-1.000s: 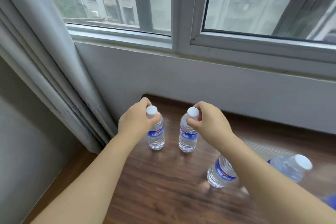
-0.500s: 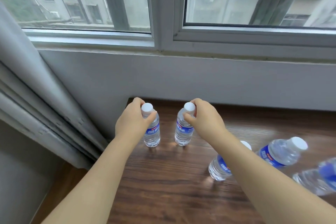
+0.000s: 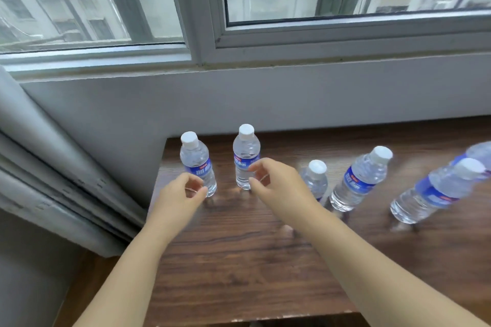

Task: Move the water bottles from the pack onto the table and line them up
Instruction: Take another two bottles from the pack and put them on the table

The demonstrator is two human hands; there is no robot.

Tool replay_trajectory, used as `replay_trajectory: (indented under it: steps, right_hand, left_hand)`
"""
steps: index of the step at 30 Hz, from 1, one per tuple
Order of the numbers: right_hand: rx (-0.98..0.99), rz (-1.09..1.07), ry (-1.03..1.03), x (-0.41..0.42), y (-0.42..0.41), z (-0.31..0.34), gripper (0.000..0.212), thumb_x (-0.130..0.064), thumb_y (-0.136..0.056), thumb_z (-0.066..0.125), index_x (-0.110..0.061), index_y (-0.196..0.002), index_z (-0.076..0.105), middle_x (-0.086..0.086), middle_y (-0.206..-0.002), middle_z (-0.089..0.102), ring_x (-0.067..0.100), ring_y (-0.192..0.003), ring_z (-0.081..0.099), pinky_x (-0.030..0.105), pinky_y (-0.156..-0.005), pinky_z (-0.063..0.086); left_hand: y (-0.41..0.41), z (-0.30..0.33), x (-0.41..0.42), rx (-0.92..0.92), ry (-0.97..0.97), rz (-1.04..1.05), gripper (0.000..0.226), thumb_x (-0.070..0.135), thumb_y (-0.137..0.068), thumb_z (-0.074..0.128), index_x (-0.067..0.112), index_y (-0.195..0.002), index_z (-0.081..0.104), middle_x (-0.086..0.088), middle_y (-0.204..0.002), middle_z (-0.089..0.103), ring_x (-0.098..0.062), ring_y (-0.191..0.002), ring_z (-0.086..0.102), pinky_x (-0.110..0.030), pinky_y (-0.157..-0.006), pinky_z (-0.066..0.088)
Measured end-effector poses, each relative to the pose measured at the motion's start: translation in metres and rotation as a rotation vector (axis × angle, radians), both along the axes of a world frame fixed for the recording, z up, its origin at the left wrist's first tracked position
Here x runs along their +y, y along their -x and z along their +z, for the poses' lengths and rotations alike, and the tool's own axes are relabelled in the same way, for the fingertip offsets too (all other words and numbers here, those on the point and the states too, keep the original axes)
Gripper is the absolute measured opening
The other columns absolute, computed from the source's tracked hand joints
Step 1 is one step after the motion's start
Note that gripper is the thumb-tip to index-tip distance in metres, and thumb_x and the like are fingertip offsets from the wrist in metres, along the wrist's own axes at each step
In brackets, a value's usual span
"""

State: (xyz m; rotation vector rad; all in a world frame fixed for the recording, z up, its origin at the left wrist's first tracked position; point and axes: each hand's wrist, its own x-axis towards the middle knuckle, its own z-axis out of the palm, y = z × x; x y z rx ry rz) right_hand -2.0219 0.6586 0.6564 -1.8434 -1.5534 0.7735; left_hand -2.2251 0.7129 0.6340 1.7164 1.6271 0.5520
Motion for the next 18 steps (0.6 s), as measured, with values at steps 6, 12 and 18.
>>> replay_trajectory:
  steps: [6, 12, 18]
  right_hand:
    - [0.123, 0.049, 0.129, -0.090, -0.055, -0.032, 0.019, -0.028, -0.090, 0.060, -0.026, -0.108, 0.065, -0.015, -0.095, 0.067, 0.000, -0.087, 0.061, 0.018, -0.081, 0.049]
    - [0.188, -0.215, 0.219, -0.219, -0.155, -0.066, 0.016, -0.032, -0.091, 0.060, -0.032, -0.107, 0.064, -0.016, -0.099, 0.066, -0.002, -0.095, 0.060, 0.016, -0.082, 0.046]
    - [0.247, -0.557, 0.295, -0.376, -0.265, -0.082, 0.014, -0.033, -0.093, 0.057, -0.036, -0.106, 0.062, -0.014, -0.099, 0.065, 0.001, -0.088, 0.064, 0.015, -0.072, 0.049]
  left_hand:
    - [-0.050, -0.014, -0.055, -0.048, 0.184, -0.263, 0.006, 0.014, -0.087, 0.066, 0.020, -0.088, 0.066, 0.000, -0.088, 0.073, -0.016, -0.088, 0.068, -0.034, -0.089, 0.052]
    - [-0.140, -0.032, -0.128, -0.039, 0.301, -0.415, 0.006, 0.017, -0.088, 0.064, 0.021, -0.092, 0.066, -0.003, -0.090, 0.074, -0.015, -0.088, 0.070, -0.035, -0.087, 0.053]
    - [-0.269, -0.052, -0.216, 0.010, 0.338, -0.616, 0.010, 0.023, -0.090, 0.062, 0.031, -0.097, 0.063, 0.008, -0.099, 0.069, -0.006, -0.095, 0.064, -0.029, -0.087, 0.051]
